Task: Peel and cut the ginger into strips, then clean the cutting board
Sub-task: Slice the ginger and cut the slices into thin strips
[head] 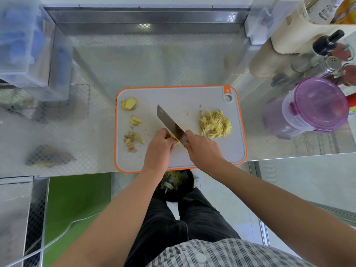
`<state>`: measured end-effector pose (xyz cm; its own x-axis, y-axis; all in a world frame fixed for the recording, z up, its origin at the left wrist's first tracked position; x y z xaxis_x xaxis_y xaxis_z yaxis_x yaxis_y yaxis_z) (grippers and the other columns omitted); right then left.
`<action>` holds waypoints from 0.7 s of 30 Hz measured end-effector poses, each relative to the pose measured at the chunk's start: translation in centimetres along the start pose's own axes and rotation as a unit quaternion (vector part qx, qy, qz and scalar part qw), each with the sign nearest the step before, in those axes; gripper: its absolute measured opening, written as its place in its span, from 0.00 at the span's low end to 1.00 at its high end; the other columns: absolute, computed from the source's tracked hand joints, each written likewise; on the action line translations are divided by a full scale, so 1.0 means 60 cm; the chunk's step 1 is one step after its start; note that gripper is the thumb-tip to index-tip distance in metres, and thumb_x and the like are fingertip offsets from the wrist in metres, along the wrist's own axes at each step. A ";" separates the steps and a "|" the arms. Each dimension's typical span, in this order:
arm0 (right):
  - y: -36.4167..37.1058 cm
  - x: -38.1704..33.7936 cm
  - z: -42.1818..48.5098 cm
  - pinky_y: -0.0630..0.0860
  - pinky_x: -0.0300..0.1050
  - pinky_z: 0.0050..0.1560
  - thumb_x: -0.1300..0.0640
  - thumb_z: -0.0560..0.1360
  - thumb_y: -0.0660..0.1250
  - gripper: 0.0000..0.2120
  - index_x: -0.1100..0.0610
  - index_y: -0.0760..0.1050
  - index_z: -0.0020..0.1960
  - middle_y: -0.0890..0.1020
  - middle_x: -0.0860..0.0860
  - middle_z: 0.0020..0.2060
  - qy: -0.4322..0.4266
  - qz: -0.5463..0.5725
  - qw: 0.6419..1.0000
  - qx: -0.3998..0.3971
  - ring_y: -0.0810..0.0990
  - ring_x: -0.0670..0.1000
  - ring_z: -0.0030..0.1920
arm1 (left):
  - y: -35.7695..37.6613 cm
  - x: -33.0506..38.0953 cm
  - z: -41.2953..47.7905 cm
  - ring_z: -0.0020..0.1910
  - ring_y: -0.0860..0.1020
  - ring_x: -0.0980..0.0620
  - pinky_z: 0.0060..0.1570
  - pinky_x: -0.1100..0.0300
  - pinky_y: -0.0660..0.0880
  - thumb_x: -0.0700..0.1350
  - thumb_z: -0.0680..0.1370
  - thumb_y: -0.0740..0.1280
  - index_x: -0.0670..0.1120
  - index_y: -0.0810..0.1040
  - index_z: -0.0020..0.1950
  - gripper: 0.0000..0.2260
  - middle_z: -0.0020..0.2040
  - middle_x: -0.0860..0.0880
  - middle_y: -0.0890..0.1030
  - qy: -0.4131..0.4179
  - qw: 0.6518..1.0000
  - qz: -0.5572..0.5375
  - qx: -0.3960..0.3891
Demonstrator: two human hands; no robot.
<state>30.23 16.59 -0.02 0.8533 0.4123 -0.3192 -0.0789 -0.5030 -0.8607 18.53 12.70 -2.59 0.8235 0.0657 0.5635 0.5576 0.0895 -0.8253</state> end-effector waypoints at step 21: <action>-0.002 -0.002 0.002 0.69 0.48 0.35 0.58 0.81 0.54 0.03 0.56 0.63 0.53 0.72 0.51 0.34 -0.005 0.002 1.000 0.001 0.73 0.58 0.37 | -0.003 -0.002 0.003 0.35 0.74 0.43 0.29 0.53 0.74 0.32 0.68 0.75 0.42 0.82 0.39 0.06 0.35 0.45 0.77 -0.003 1.000 0.020 0.001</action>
<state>30.05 16.72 0.10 0.8474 0.4179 -0.3274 -0.0839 -0.5035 -0.8599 18.33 12.86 -2.47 0.8441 0.0761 0.5308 0.5245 0.0890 -0.8467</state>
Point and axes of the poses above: each hand's wrist, its own z-axis towards the middle knuckle, its own y-axis out of the palm, x = y × z, the point moved 6 cm from there along z, towards the middle knuckle
